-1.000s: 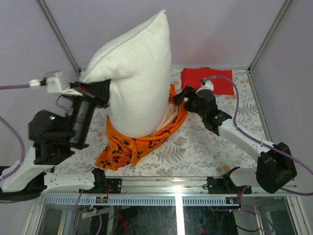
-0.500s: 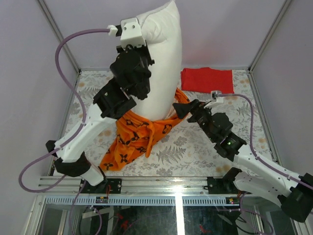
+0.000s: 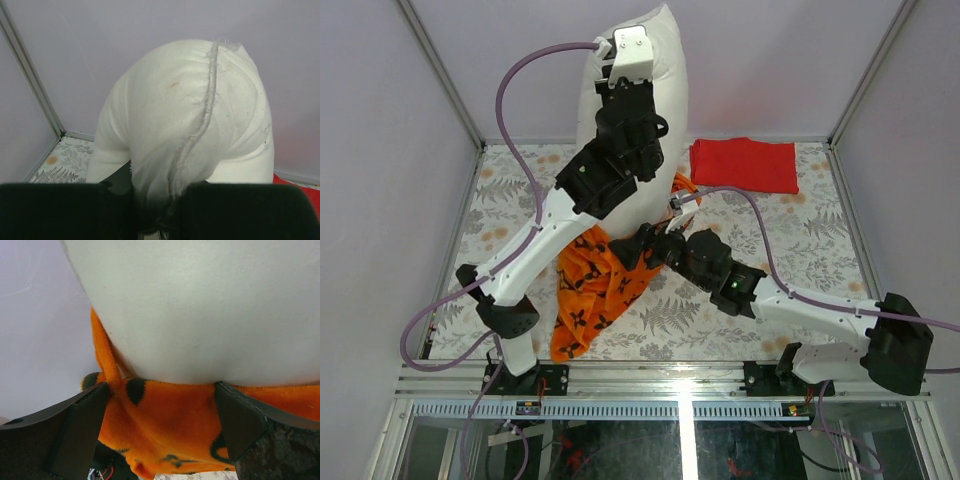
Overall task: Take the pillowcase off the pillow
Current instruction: Remove the pillow from the pillowcase.
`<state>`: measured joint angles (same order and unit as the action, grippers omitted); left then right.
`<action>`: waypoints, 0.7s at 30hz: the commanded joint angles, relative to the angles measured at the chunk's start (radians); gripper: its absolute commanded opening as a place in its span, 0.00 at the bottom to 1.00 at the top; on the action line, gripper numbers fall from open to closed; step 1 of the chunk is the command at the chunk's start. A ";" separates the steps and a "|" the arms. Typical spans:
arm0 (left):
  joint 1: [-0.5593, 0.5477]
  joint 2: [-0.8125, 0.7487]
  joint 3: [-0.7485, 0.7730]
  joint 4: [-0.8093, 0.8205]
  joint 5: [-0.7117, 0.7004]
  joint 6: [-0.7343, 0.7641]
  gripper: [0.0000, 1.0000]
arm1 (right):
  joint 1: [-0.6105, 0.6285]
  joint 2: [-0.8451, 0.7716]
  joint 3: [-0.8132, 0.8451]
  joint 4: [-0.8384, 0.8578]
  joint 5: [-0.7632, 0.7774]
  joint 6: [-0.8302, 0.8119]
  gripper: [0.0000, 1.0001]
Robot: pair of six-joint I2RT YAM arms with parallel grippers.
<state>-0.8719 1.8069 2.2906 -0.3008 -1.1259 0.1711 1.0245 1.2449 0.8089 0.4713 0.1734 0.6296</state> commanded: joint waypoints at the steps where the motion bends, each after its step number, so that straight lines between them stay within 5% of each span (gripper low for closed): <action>1: 0.028 -0.030 0.012 0.005 -0.012 -0.012 0.00 | 0.025 0.045 0.107 0.082 -0.111 0.000 0.93; 4: 0.043 -0.036 0.015 -0.050 0.032 -0.077 0.00 | 0.045 0.097 0.146 0.059 -0.166 0.005 0.90; 7: 0.071 -0.045 0.029 -0.124 0.096 -0.152 0.00 | 0.075 0.141 0.114 0.116 -0.206 0.050 0.72; 11: 0.109 -0.053 0.054 -0.205 0.124 -0.196 0.00 | 0.115 0.203 0.044 0.154 -0.191 0.124 0.04; 15: 0.164 -0.103 0.039 -0.263 0.199 -0.260 0.00 | 0.167 0.256 -0.037 0.132 -0.152 0.161 0.00; 21: 0.337 -0.230 -0.057 -0.327 0.546 -0.469 0.00 | 0.203 0.275 -0.146 0.144 -0.120 0.211 0.00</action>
<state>-0.6384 1.6703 2.2757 -0.6342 -0.8047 -0.1474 1.1927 1.5120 0.7254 0.6479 0.0540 0.8001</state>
